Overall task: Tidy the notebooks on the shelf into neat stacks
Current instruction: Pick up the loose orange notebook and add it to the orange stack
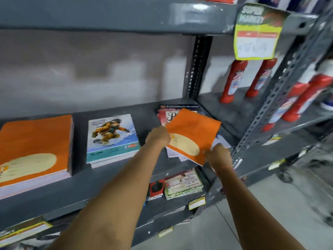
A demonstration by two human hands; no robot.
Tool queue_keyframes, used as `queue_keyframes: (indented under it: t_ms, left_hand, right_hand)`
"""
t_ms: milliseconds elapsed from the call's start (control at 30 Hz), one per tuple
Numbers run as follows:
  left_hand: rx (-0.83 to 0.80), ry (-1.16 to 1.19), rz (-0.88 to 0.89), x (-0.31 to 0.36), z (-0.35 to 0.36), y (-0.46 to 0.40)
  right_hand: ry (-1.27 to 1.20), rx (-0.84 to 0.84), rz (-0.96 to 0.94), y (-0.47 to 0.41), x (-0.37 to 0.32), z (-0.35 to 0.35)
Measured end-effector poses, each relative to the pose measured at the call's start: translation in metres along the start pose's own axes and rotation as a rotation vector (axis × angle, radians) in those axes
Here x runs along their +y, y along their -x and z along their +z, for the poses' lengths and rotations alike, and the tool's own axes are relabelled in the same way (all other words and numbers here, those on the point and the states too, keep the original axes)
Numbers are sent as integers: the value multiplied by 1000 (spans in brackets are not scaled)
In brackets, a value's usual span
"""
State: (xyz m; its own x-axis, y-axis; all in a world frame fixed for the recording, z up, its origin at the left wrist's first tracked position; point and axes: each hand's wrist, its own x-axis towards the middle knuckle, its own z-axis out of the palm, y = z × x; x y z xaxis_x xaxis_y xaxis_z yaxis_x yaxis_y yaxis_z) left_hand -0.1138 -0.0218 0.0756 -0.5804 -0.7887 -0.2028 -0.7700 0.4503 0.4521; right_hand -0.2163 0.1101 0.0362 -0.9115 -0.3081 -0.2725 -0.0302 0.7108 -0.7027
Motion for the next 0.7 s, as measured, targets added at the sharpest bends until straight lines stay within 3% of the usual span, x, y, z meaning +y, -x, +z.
queue_keyframes:
  t_ms: [133,267,533,700]
  left_hand:
    - [49,25,-87,-1,9,-13]
    - [77,154,-136,-2,4,-20]
    - [130,671,-207,-6,-22,-12]
    - [198,804,-194,-34,-67,26]
  right_hand:
    - [-172,-159,98,-11,10,-8]
    - [-568,-255,190,-12,12,-20]
    - [-548,-327,72,-8,-4,-39]
    - [-622,-413,-73,15,-48,-29]
